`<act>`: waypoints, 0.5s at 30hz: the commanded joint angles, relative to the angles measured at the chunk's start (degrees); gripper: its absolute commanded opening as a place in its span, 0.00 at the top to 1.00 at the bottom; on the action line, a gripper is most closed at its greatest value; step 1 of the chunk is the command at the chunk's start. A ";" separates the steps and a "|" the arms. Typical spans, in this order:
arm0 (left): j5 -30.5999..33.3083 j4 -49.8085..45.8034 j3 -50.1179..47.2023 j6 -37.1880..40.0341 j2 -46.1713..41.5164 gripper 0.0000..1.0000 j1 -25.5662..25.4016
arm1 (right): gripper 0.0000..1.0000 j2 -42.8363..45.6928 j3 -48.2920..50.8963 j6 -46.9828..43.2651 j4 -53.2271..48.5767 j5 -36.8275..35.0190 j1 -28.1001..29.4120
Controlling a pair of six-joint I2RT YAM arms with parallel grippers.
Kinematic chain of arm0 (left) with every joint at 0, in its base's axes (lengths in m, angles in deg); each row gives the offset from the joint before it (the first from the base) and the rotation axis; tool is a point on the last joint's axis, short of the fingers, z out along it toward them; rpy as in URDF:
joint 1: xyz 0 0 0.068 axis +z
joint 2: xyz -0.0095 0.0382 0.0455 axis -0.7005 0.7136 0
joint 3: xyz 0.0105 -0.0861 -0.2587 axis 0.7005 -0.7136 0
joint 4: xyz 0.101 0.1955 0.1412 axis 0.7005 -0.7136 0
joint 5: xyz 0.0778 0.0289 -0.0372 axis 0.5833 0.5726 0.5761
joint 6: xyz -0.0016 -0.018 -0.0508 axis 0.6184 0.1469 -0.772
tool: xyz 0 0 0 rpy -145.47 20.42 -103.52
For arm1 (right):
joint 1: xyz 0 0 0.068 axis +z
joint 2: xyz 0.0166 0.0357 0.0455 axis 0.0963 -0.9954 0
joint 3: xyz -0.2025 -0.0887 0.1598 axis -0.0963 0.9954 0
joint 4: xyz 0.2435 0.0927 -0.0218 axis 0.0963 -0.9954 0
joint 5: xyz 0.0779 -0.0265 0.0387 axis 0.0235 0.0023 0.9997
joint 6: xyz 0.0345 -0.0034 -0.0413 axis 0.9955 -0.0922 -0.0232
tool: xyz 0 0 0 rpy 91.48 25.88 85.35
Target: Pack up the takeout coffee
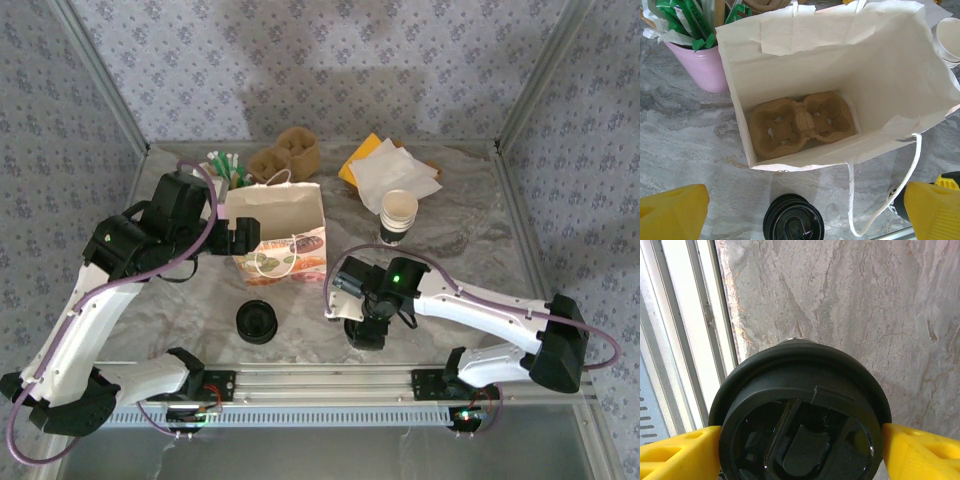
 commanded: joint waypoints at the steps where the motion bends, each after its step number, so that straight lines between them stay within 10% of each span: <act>1: -0.55 0.83 0.25 0.69 -0.01 0.00 0.31 | 0.18 -0.73 -0.10 0.78 0.23 -0.26 -0.34; 15: -0.77 0.83 0.08 0.77 0.08 0.00 0.41 | 0.25 -2.60 -0.32 1.66 0.88 -0.31 -0.47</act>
